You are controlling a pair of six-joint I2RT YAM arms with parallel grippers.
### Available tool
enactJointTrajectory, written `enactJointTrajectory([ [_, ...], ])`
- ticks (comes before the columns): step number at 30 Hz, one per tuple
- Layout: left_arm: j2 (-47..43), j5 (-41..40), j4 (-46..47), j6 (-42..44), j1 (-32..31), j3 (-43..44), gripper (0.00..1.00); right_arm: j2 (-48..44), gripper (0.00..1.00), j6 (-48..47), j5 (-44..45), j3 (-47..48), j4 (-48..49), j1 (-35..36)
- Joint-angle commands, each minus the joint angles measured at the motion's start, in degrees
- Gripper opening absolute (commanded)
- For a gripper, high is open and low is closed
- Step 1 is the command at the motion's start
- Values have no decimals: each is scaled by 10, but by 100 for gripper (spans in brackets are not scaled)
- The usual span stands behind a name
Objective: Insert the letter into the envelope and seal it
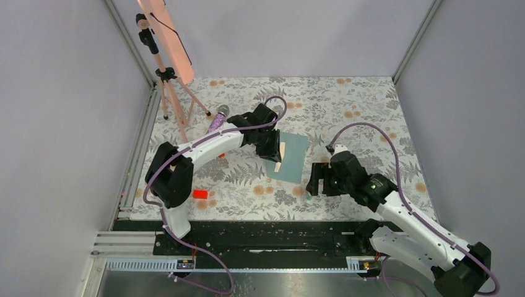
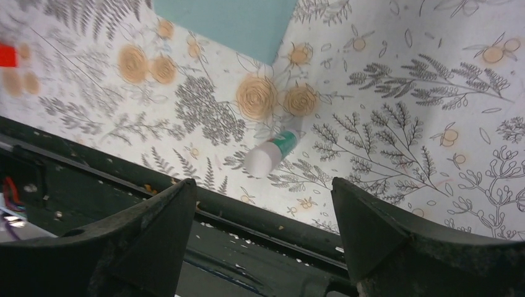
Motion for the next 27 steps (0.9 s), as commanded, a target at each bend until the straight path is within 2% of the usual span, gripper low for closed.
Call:
enactJointTrajectory([
  [1,-45,-16,25,-9,3,-7,20,28,88,23,92,-13,-2,55],
  [7,-41,-14,26,-16,4,-9,22,102,88,46,125,-11,36,98],
  [11,-40,-15,26,-14,3,-12,27,150,83,50,138,-8,43,103],
  [18,-35,-10,26,-12,3,-8,29,203,67,44,150,1,60,104],
  [27,-19,0,26,-9,4,1,29,234,40,41,141,8,72,104],
])
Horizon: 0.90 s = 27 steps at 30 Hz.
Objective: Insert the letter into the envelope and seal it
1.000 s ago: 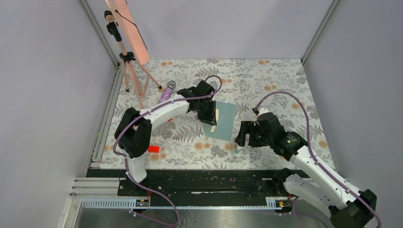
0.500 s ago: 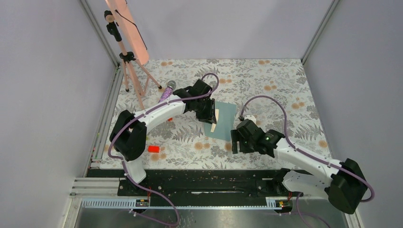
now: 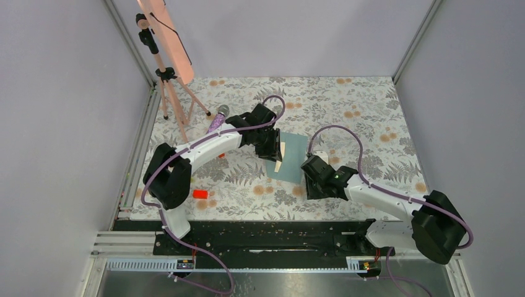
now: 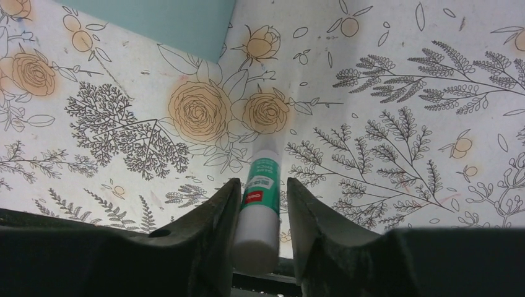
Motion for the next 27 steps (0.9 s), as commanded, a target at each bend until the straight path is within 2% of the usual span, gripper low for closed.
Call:
enactJointTrajectory([
  [1,3,6,16,4,1,14,29,11,36,0,16,22,16,6],
  [5,4,13,15,5,2,16,29,13,14,-2,18,31,16,6],
  [8,-1,11,11,8,2,20,29,4,2,-15,14,44,16,6],
  [10,-4,14,5,12,3,27,29,-4,0,-35,0,60,16,5],
  [12,-8,53,5,12,17,39,29,-16,0,-47,-27,81,16,-4],
  [15,-27,90,15,18,41,51,29,-42,0,-50,-120,114,26,-49],
  [17,-45,119,26,38,51,55,23,-53,0,-49,-178,131,37,-80],
  [19,-62,159,27,74,55,62,21,-50,0,-46,-244,153,38,-111],
  [23,-99,202,32,116,57,57,24,-14,0,-11,-380,195,37,-156],
  [27,-134,215,52,132,56,20,31,25,0,45,-457,214,43,-177],
])
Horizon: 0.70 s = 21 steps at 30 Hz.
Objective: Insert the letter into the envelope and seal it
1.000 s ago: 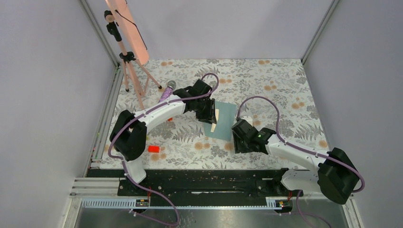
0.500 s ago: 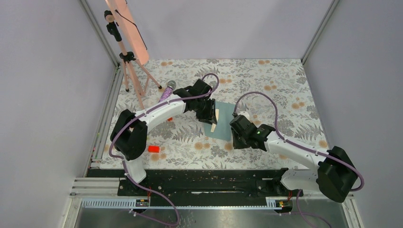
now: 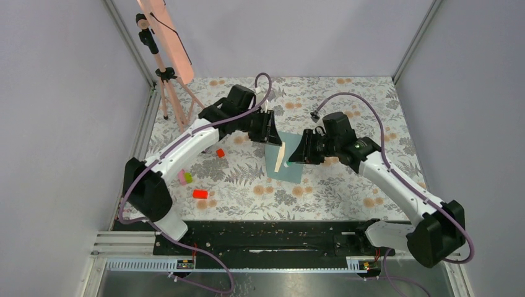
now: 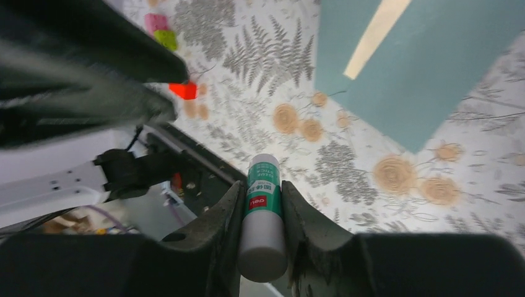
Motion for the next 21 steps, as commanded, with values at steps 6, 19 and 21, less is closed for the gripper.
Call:
enactJointTrajectory([
  [6,-86,35,127,14,-4,-94,72,52,0,93,-162,27,35,-25],
  [19,-118,102,241,4,-13,-191,76,72,0,214,-243,-13,152,-52],
  [21,-113,110,241,8,-16,-187,74,76,0,225,-254,-15,168,-52],
])
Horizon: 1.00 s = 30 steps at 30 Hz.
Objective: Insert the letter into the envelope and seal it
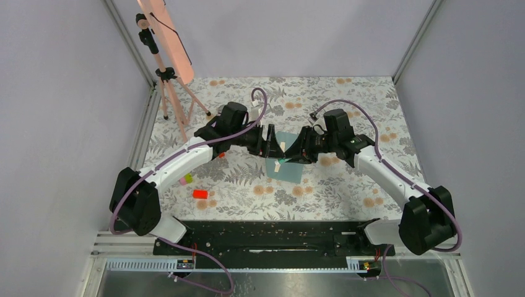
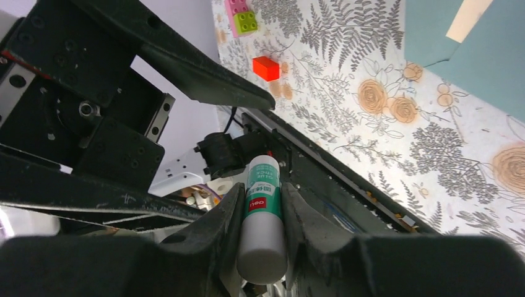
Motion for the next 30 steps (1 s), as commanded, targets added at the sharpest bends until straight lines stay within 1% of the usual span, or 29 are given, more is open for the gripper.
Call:
enactJointTrajectory([
  [1,-14,50,56,9,-13,5,74,8,0,51,-62,0,75,-3],
  [6,-9,68,56,16,-18,11,69,17,0,78,-83,-11,112,-7],
  [10,-8,85,55,24,-20,9,63,19,0,97,-95,-21,137,-9],
  [13,-1,82,42,28,-20,13,57,24,0,109,-100,-27,162,-11],
  [17,12,81,19,35,-22,25,47,29,0,110,-101,-31,164,-13],
  [20,12,73,19,36,-22,28,34,30,0,109,-101,-33,163,-14],
  [23,16,70,10,41,-22,36,12,31,0,106,-99,-34,161,-16],
  [25,21,73,3,42,-21,42,0,28,0,102,-95,-37,157,-20],
  [26,22,76,0,42,-22,43,0,25,6,102,-91,-39,156,-22],
  [29,28,76,-3,34,-22,47,0,1,45,99,-60,-48,157,-30],
  [30,31,75,-4,29,-21,49,0,-10,55,98,-49,-50,157,-32],
])
